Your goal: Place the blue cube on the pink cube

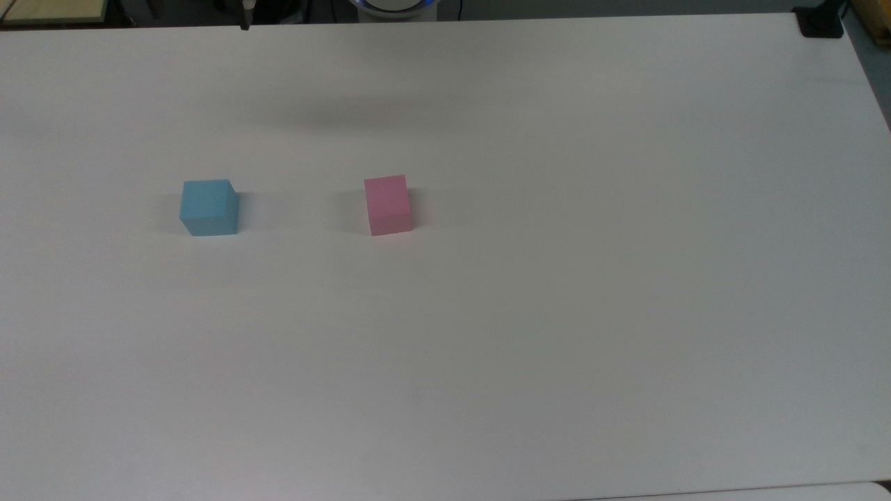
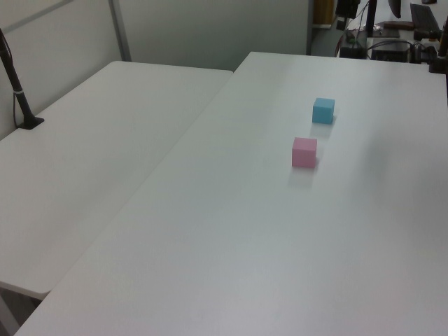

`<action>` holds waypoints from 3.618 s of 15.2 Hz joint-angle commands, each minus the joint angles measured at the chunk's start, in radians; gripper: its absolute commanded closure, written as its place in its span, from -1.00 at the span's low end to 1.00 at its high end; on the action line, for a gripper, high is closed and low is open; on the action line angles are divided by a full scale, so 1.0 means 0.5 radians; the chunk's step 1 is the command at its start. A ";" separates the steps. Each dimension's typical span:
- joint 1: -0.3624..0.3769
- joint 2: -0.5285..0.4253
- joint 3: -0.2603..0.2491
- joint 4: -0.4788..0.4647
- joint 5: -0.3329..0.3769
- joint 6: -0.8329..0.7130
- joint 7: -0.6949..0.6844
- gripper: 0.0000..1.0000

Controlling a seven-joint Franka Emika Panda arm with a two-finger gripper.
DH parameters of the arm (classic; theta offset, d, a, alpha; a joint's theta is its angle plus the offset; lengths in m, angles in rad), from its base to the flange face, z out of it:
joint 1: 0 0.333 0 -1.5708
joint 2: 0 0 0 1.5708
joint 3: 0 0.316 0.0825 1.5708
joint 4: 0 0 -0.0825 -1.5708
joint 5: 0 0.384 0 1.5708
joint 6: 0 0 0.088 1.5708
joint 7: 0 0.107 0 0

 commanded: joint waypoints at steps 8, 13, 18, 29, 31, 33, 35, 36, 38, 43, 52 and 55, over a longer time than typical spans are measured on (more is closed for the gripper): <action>0.003 0.020 -0.009 0.025 0.003 0.022 -0.038 -1.00; 0.006 0.020 -0.003 0.028 -0.009 0.016 -0.053 -1.00; 0.018 0.020 0.004 0.062 0.000 0.000 -0.056 -1.00; 0.042 0.011 0.043 0.065 -0.003 -0.193 -0.020 -1.00; 0.021 -0.001 0.098 0.065 -0.006 -0.193 0.029 -1.00; 0.024 -0.001 0.105 0.062 -0.021 -0.193 0.057 -1.00; 0.030 -0.004 0.114 0.052 -0.024 -0.211 0.039 -1.00; 0.030 -0.004 0.114 0.052 -0.024 -0.221 0.030 -1.00; 0.036 -0.004 0.117 0.049 -0.024 -0.263 0.030 -1.00; 0.009 -0.011 0.111 0.049 -0.024 -0.273 -0.038 -1.00; -0.154 0.011 0.093 -0.119 0.015 -0.083 -0.375 -1.00; -0.230 0.035 0.093 -0.278 0.019 0.199 -0.452 -1.00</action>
